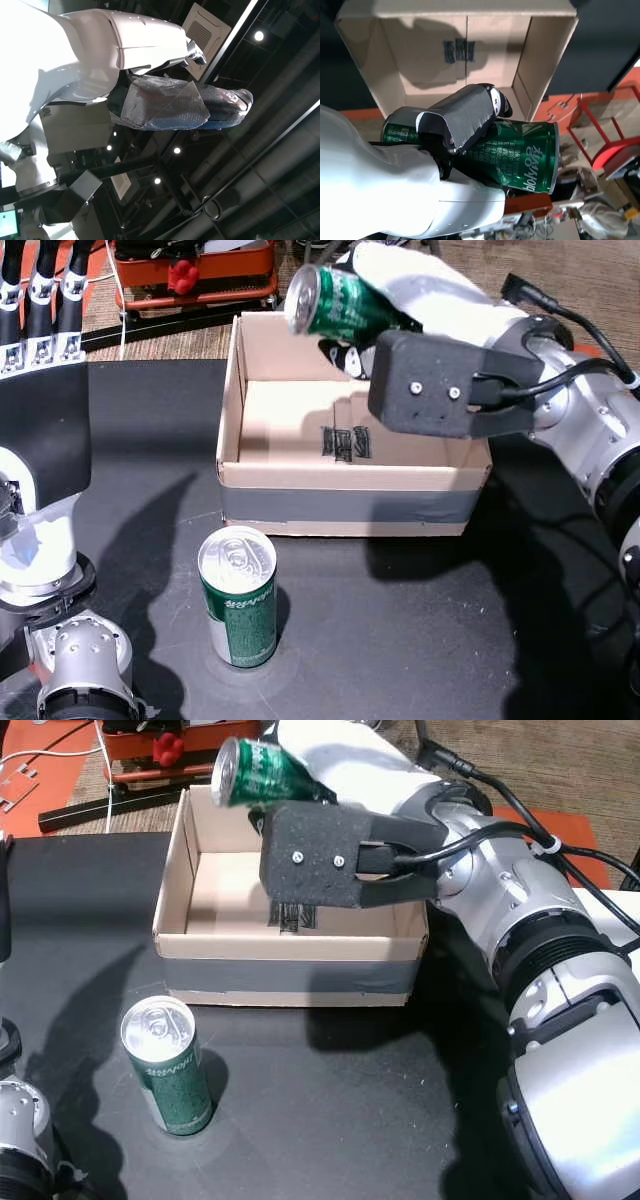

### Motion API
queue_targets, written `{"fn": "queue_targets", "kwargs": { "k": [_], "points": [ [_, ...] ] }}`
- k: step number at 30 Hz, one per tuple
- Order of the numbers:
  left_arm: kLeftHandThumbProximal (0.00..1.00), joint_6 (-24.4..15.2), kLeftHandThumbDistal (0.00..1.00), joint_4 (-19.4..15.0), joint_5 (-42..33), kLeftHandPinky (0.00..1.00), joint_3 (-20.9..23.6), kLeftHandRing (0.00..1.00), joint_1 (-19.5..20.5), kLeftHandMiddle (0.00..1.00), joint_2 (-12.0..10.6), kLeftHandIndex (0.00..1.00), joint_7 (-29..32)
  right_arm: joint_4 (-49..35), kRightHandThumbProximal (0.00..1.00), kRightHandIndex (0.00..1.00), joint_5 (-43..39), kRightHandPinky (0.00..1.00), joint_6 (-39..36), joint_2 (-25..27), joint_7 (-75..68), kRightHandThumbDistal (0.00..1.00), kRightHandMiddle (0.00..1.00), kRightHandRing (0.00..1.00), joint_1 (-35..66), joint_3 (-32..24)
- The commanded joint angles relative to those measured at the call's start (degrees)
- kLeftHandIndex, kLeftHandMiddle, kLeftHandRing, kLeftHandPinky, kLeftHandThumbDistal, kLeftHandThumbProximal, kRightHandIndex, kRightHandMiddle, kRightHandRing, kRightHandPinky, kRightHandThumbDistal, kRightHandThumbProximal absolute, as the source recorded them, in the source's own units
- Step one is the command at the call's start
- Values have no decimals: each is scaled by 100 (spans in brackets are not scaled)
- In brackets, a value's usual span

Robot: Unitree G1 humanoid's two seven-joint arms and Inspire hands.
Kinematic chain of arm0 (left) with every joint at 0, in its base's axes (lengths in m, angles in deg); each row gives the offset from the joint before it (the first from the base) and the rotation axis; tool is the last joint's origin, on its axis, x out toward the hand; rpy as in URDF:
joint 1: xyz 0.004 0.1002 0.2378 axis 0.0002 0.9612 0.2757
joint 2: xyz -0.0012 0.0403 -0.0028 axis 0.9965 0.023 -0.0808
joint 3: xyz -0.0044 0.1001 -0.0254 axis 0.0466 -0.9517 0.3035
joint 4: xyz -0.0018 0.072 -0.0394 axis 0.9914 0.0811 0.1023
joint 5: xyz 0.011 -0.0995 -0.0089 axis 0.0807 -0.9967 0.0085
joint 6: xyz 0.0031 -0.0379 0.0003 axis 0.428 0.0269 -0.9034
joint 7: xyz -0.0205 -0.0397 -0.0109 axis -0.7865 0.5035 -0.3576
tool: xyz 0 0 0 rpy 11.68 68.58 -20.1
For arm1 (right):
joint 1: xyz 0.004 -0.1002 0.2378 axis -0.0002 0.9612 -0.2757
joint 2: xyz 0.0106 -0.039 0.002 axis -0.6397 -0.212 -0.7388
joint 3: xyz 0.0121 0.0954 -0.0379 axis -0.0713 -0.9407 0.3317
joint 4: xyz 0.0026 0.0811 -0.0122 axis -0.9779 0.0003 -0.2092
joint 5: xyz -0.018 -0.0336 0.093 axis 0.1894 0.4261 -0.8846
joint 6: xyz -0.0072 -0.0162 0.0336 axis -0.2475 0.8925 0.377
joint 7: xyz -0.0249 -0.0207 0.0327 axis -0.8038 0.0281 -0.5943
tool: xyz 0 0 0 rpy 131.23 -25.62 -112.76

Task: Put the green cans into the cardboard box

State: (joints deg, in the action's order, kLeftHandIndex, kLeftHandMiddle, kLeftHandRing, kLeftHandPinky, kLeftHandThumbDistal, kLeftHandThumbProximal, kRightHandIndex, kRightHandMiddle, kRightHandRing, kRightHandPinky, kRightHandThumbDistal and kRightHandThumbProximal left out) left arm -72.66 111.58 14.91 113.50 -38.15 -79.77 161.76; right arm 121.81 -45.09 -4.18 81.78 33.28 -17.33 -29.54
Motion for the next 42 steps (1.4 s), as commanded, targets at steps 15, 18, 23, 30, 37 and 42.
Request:
{"fn": "queue_targets", "kwargs": {
  "k": [15,18,23,30,37,42],
  "points": [
    [91,-41,59,-299,-56,100,-73,100,134,97,-137,100,-84,56,0,33,-41,41,171,-62,363,41,36,42,217,154],
    [92,-56,58,-293,-56,100,-73,100,131,96,-126,100,-81,58,0,33,-45,41,197,-56,370,42,36,43,216,178],
    [92,-52,58,-259,-87,100,-52,100,117,95,-98,98,-50,65,0,36,-19,45,183,-30,375,46,39,45,217,242],
    [90,-49,59,-257,-96,100,-58,100,126,94,-94,95,-46,64,0,49,108,65,291,17,260,53,57,66,200,393],
    [91,-15,61,-259,-91,100,-72,100,138,93,-93,95,-38,61,10,92,222,99,429,55,450,86,99,100,128,557],
    [87,56,60,-277,-96,100,-79,99,156,93,-85,94,-64,57,22,98,246,100,393,66,491,100,100,100,150,610]
  ]
}}
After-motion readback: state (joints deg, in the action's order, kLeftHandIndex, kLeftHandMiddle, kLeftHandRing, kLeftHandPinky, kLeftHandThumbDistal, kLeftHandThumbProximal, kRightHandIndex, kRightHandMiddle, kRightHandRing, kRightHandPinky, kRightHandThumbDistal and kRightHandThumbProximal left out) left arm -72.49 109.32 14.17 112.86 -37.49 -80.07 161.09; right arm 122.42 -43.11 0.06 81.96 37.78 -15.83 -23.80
